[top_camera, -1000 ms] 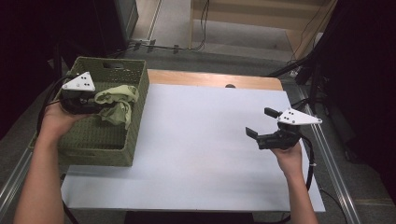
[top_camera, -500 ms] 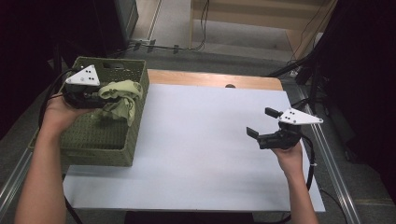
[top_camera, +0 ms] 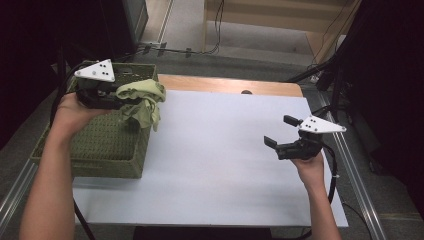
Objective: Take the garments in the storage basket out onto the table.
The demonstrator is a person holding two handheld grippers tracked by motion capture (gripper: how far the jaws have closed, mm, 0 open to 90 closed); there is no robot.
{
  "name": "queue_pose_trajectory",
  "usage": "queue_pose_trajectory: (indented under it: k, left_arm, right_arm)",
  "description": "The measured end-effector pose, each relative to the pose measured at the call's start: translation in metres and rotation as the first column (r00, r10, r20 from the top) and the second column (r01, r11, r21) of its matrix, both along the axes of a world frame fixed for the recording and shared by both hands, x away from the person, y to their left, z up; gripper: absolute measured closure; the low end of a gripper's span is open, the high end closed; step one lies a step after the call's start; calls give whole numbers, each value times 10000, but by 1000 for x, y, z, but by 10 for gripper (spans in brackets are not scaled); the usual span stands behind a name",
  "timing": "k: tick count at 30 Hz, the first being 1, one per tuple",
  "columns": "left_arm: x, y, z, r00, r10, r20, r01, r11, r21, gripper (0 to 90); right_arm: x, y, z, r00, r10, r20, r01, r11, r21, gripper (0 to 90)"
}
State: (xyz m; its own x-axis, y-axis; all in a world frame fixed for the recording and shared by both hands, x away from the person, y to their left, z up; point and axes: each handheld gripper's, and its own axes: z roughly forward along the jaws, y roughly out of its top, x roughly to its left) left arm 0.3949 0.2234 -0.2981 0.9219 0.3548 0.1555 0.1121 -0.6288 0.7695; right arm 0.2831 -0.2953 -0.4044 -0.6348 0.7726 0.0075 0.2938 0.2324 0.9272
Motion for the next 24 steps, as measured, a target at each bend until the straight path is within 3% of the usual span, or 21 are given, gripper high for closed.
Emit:
queue_pose_trajectory:
  k: [5,8,9,14,24]
  left_arm:
    - [1,-28,0,9988,-469,-147,472,9986,218,707]
    - [1,-37,-1,9982,-580,-174,584,9981,210,707]
    - [2,-43,-2,9971,-671,-348,674,9977,77,707]
    - [3,-60,-5,9955,-806,-494,810,9967,73,707]
    - [5,-88,-10,9921,-1139,-534,1118,9929,-416,707]
  right_arm:
    - [0,-1,0,10000,-17,-19,17,10000,-8,0]
    - [0,-2,0,10000,-12,33,12,10000,-39,0]
    - [-1,-3,0,10000,-32,25,32,10000,-36,0]
    - [-1,-5,1,10000,-52,37,52,10000,2,0]
    - [-2,-7,2,10000,-61,37,61,10000,34,0]
